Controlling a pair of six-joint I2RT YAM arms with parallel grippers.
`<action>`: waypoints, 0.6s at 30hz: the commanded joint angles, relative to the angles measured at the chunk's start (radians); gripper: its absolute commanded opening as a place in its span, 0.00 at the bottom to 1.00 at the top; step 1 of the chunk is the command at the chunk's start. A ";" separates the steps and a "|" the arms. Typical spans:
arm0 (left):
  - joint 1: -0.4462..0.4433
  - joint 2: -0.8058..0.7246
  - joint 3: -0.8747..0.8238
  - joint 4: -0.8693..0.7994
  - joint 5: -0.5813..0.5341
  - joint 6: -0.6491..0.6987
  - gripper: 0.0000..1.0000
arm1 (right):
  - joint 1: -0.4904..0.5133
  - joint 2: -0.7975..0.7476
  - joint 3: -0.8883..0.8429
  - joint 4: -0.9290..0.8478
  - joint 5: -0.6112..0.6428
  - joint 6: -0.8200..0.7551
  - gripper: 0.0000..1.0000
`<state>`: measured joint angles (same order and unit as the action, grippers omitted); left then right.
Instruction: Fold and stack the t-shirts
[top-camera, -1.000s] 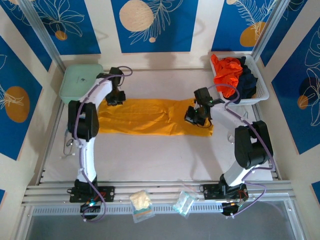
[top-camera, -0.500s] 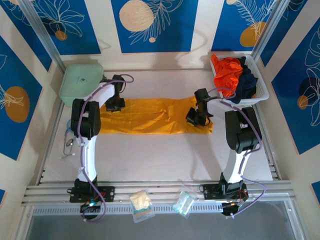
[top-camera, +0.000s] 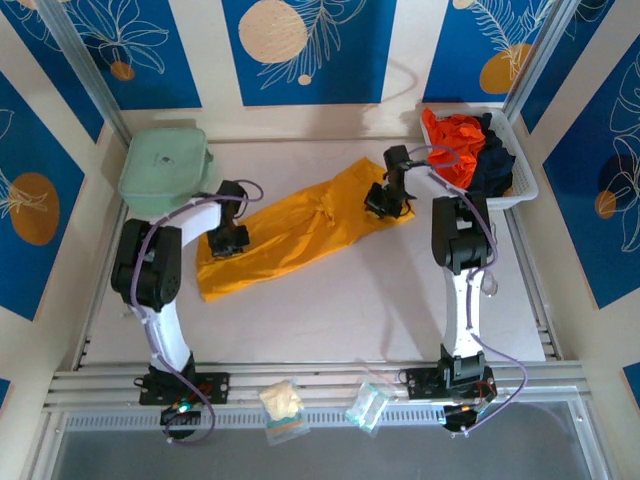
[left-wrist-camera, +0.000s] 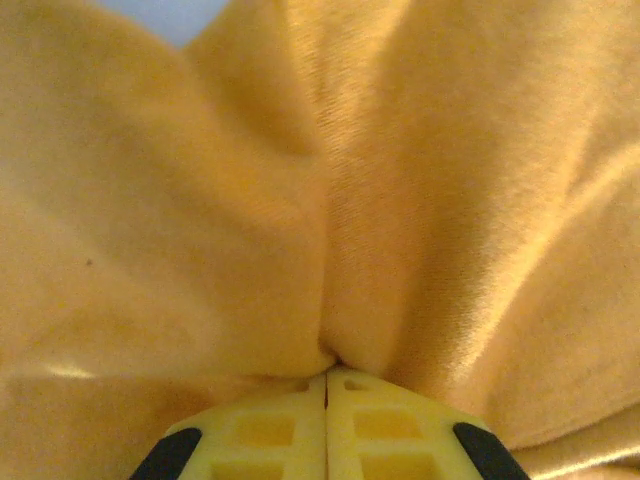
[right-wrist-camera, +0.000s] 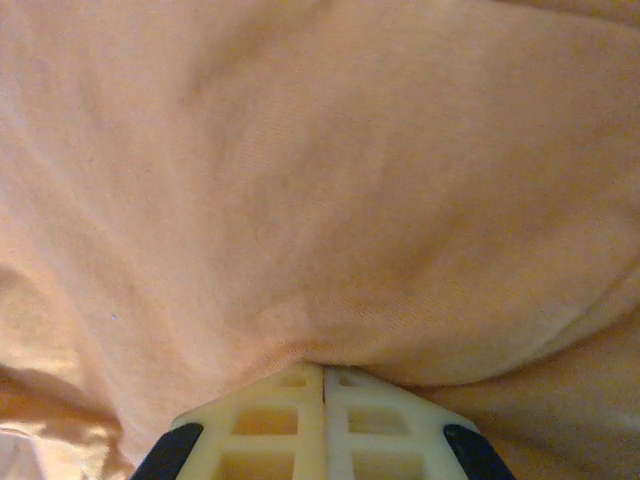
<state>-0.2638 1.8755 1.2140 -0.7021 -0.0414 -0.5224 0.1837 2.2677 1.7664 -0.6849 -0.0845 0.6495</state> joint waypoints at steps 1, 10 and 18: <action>-0.031 -0.029 -0.130 0.021 0.142 -0.082 0.12 | -0.011 0.099 0.160 -0.111 -0.055 -0.027 0.00; -0.164 -0.132 -0.296 0.180 0.275 -0.265 0.14 | -0.023 0.389 0.641 -0.262 -0.167 -0.014 0.00; -0.267 -0.294 -0.278 0.103 0.268 -0.328 0.18 | -0.024 0.393 0.821 -0.326 -0.220 -0.026 0.00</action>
<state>-0.5182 1.6539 0.9241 -0.5133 0.2173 -0.8150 0.1616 2.7152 2.5511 -0.9413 -0.2600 0.6384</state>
